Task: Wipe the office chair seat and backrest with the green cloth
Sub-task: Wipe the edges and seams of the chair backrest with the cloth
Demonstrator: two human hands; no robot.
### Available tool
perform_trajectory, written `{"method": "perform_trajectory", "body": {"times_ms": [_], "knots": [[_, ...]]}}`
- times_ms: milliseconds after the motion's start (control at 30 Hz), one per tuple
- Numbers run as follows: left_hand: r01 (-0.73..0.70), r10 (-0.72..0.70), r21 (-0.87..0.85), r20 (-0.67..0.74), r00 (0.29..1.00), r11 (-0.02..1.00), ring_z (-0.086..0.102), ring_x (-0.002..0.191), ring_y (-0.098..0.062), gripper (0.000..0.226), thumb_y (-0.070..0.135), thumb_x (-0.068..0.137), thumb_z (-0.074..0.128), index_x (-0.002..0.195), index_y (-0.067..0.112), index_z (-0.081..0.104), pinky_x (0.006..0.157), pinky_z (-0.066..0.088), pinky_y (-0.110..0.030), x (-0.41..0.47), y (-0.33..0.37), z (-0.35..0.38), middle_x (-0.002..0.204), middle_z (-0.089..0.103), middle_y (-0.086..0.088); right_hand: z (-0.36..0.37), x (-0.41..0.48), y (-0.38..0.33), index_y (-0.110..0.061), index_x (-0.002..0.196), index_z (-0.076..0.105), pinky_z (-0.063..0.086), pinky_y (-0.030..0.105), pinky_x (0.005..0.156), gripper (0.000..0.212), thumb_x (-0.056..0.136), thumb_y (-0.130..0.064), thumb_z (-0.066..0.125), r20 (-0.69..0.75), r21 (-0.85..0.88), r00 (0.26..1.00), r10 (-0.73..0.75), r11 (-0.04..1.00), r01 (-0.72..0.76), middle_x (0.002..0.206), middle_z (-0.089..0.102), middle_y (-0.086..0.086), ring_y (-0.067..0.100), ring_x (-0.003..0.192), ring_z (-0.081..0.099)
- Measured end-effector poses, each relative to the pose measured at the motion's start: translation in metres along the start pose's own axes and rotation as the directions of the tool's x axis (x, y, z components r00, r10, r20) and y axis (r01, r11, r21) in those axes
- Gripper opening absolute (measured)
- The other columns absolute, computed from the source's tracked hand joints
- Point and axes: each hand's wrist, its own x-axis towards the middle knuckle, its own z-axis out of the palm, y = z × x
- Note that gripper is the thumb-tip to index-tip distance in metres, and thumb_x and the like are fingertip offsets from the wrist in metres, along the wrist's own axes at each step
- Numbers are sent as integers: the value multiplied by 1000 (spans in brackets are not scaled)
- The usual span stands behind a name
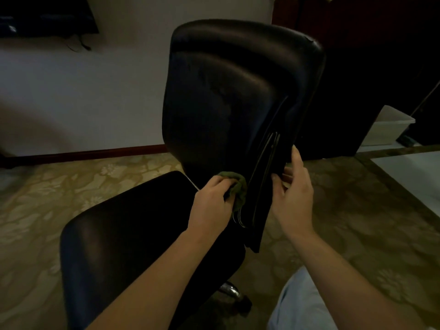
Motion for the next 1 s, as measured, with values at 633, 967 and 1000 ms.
{"method": "perform_trajectory", "body": {"times_ms": [633, 967, 1000], "knots": [[-47, 31, -72, -210, 977, 996, 49, 115, 4, 33, 10, 94, 69, 127, 9, 68, 100, 33, 2, 6, 2, 16, 127, 64, -1, 4, 1, 13, -27, 118, 54, 54, 18, 72, 31, 93, -13, 65, 159, 59, 973, 168, 982, -180, 110, 61, -3, 5, 95, 61], [83, -82, 2, -54, 995, 997, 59, 110, -7, 36, 13, 92, 69, 128, 14, 67, 91, 37, -6, -1, -17, -8, 123, 64, 2, 3, 2, 14, -21, 123, 52, 45, 3, 64, 31, 95, -12, 62, 179, 66, 973, 144, 985, -158, 116, 59, 5, -9, 88, 60], [70, -72, -22, -95, 993, 997, 59, 112, -8, 37, 11, 92, 70, 128, 13, 67, 95, 38, -8, 0, -15, -9, 124, 65, 0, 3, 1, 15, -22, 123, 52, 45, 3, 64, 32, 95, -12, 62, 178, 66, 974, 143, 985, -157, 116, 59, 5, -5, 89, 61]]}}
